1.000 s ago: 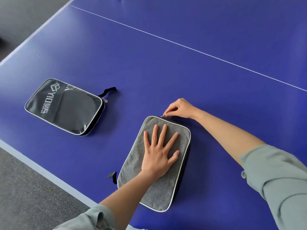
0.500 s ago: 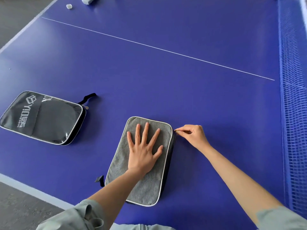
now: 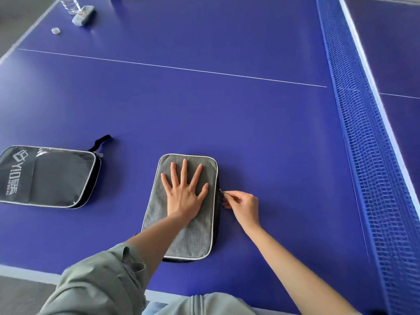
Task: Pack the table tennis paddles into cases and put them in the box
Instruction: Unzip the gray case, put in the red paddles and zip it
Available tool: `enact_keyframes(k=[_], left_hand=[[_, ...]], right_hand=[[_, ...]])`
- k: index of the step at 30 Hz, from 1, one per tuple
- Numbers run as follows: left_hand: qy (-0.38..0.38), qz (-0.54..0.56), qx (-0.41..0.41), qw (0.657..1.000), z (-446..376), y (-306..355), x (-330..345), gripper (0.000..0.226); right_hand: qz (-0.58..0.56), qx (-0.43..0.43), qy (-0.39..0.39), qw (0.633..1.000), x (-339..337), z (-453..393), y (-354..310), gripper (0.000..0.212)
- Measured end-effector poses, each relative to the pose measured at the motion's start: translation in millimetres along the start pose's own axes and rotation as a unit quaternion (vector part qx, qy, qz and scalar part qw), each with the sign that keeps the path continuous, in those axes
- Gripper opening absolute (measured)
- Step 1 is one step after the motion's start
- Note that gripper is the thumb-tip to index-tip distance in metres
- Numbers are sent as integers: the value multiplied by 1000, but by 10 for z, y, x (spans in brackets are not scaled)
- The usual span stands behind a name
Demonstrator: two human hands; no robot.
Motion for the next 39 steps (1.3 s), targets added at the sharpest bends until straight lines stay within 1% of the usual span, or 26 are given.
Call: enact_keyframes(k=[2, 5, 7, 10, 11, 12, 13, 14, 15, 16, 17, 20, 24, 26, 31, 39], left_hand=[[-5, 0, 1, 1000, 12, -2, -12, 67], [-14, 12, -25, 1000, 34, -53, -6, 66], [-29, 20, -58, 998, 46, -112, -12, 61], [-49, 34, -109, 992, 75, -180, -63, 63], [-48, 39, -114, 992, 75, -214, -81, 63], [-39, 42, -96, 994, 64, -256, -92, 62], [-24, 41, -50, 998, 44, -300, -101, 59], [-9, 37, 13, 999, 24, -344, -105, 57], [1, 30, 73, 997, -3, -385, -94, 56], [5, 23, 113, 993, -32, -419, -76, 58], [6, 20, 128, 992, -59, -443, -63, 60], [7, 16, 104, 994, -108, -456, -29, 59], [20, 7, 98, 995, -107, -448, -13, 56], [22, 2, 91, 996, -114, -447, -7, 56], [27, 4, 88, 996, -117, -439, -2, 54], [22, 3, 80, 997, -111, -424, -28, 55]], right_hand=[[-19, 34, 16, 999, 100, 7, -26, 11], [22, 34, 24, 999, 268, -137, -77, 10], [24, 33, 9, 999, 351, -242, -146, 10], [43, 12, -26, 999, 444, -375, -342, 10], [57, 0, -45, 997, 484, -429, -416, 10], [74, -19, -61, 995, 524, -489, -488, 10], [96, -41, -75, 992, 564, -552, -555, 10], [118, -63, -85, 987, 609, -613, -614, 9], [143, -83, -92, 982, 653, -669, -669, 9], [168, -101, -97, 976, 695, -720, -711, 9], [190, -114, -104, 970, 728, -756, -745, 10], [222, -139, -130, 956, 738, -817, -735, 13], [183, -155, -107, 965, 531, -814, -543, 9], [171, -155, -110, 967, 466, -756, -435, 6], [131, -152, -98, 975, 341, -473, -280, 8], [48, -50, -63, 996, 27, 205, 65, 10]])
Point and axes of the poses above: each hand's wrist, its own z-axis away from the middle knuckle, its own x-axis out of the palm, y = z × x, the point moved 2 cm from there along -z, towards the middle knuckle, and after that the axes turned 7 degrees about x, right-handed, at the moved point
